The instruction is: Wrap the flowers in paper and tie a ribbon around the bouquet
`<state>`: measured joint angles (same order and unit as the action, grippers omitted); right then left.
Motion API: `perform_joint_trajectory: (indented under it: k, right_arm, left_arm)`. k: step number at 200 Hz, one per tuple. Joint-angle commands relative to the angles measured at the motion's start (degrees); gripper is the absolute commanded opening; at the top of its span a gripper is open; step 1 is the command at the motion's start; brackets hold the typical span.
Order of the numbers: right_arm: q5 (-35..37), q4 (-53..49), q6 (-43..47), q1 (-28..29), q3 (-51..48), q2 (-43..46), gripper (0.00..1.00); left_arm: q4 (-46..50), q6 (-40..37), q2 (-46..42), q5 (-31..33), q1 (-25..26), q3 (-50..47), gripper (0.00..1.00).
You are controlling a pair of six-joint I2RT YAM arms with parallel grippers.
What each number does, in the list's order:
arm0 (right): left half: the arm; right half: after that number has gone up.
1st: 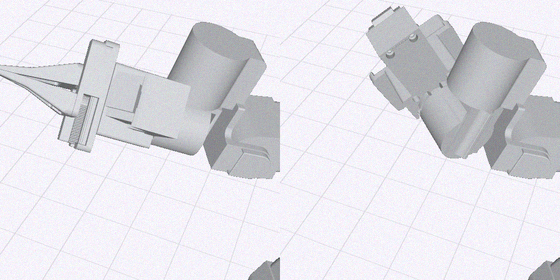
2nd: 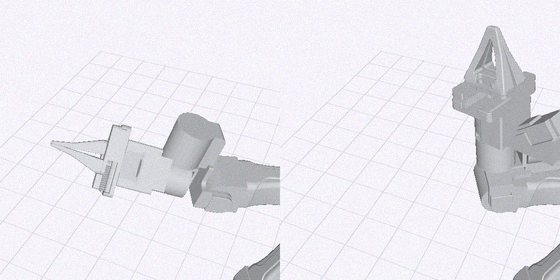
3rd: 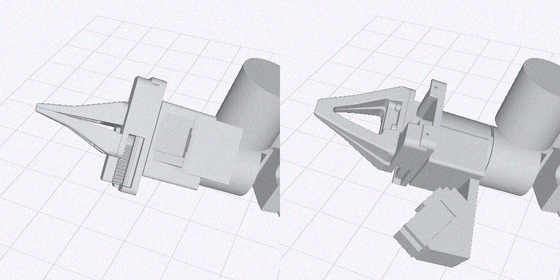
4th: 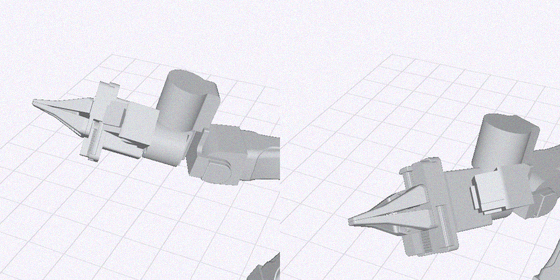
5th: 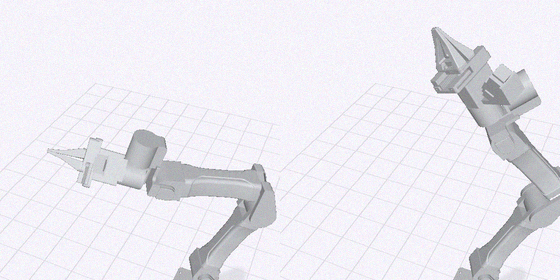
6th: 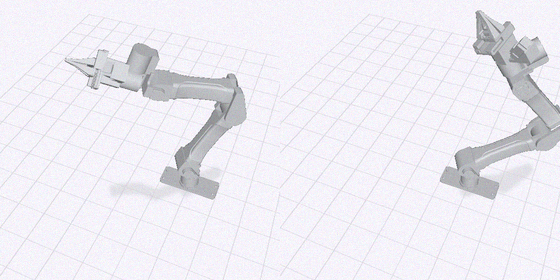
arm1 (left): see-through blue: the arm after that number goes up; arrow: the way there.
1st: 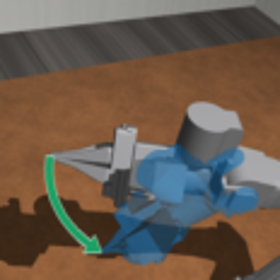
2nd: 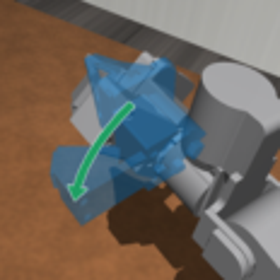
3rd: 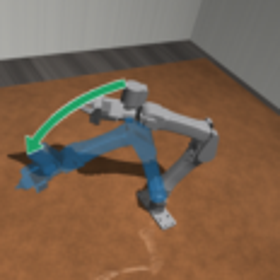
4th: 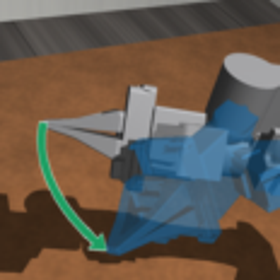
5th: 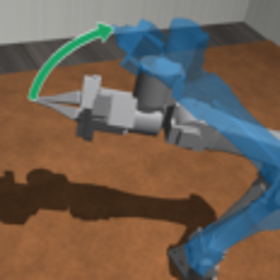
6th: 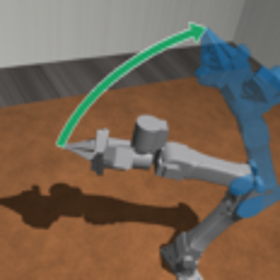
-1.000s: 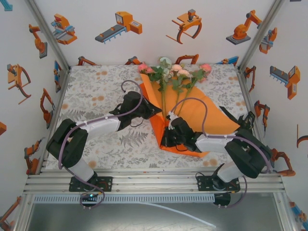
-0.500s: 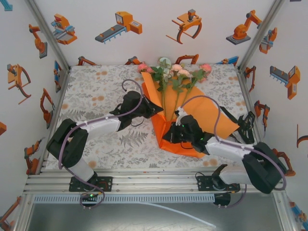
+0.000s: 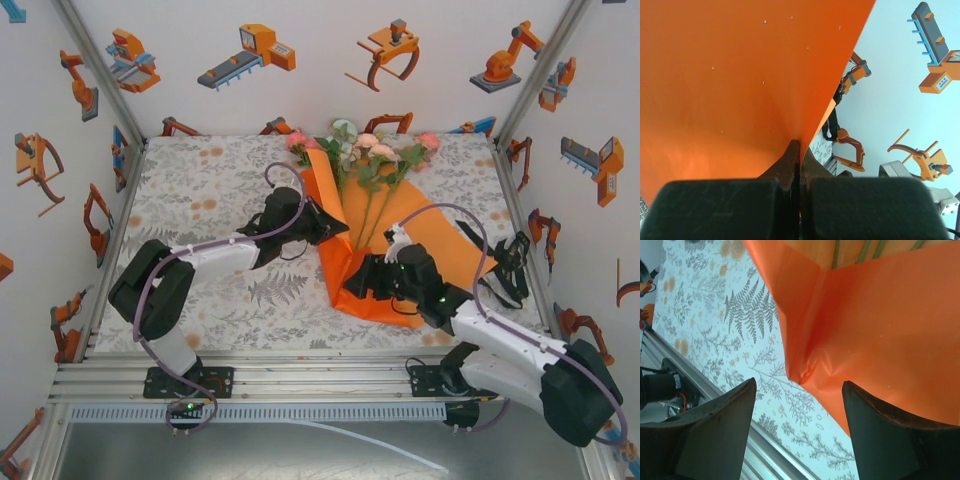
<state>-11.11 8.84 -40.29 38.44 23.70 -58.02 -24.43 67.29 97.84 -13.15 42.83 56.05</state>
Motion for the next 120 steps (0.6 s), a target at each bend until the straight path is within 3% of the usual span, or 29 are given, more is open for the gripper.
perform_joint_trajectory:
  k: [1, 22, 45, 66, 96, 120]
  right_arm:
    - [2.7, 6.9, -3.0, -0.1, 4.1, -6.4, 0.63]
    - [3.7, 8.7, -3.6, -0.2, 7.3, -12.6, 0.56]
    - [7.2, 6.0, -3.9, -0.5, 9.6, -15.5, 0.29]
    - [9.1, 6.5, -5.0, -0.7, 7.7, -15.7, 0.10]
    - [8.2, 6.2, -6.3, -1.0, 6.3, -17.6, 0.08]
    - [8.9, 5.8, -8.8, -1.1, 5.1, -18.4, 0.08]
  left_arm:
    - [-0.7, -1.2, 0.5, -0.7, 0.3, 1.8, 0.02]
    - [-0.2, -1.2, 0.8, -0.8, 0.4, 1.9, 0.05]
    - [0.7, -2.2, 0.1, -0.3, 0.3, 2.2, 0.15]
    - [2.8, -4.6, -1.9, 0.2, -0.7, 2.9, 0.35]
    - [7.3, -11.0, -8.2, 4.3, -3.2, 2.1, 0.56]
    - [11.4, -15.5, -11.8, 9.2, -4.2, 0.7, 0.61]
